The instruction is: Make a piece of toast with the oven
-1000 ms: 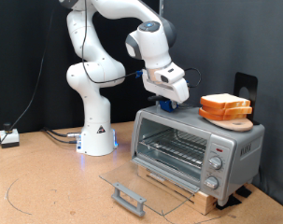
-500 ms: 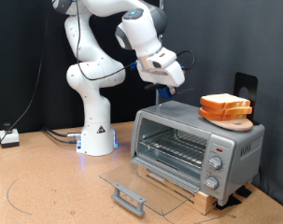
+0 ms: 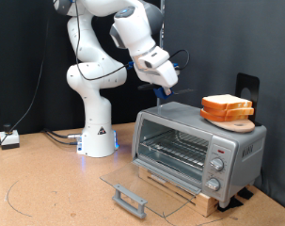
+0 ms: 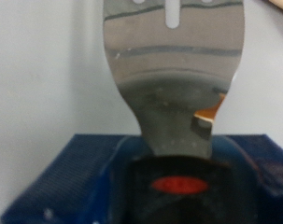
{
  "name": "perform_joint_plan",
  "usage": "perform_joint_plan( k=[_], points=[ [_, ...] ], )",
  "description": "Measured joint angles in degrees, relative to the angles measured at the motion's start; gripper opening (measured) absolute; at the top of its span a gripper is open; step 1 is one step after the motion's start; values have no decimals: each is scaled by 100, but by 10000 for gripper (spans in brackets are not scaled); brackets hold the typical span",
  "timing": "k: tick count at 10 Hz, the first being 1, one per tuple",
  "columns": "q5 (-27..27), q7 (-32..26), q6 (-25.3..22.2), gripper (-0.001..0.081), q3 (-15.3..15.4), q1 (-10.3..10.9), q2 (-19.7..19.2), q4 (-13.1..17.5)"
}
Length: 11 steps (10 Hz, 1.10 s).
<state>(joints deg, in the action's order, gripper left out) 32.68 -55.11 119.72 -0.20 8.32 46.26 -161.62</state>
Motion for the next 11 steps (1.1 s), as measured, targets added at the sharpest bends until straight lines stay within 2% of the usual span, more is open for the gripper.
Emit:
perform_joint_plan(
  k=[2, 4, 5, 7, 9, 11],
  points=[
    [-130, 32, 169, 396, -139, -451, 0, -3],
    [-136, 203, 560, 396, -196, -915, -3, -35],
    [-221, 239, 540, 396, -266, -1132, -13, -35],
    [-546, 230, 181, 396, -473, -1550, -65, -29],
    [-694, 81, 50, 396, -667, -1775, -139, -31],
    [-698, 109, -21, 396, -607, -1762, -145, 40]
  ],
)
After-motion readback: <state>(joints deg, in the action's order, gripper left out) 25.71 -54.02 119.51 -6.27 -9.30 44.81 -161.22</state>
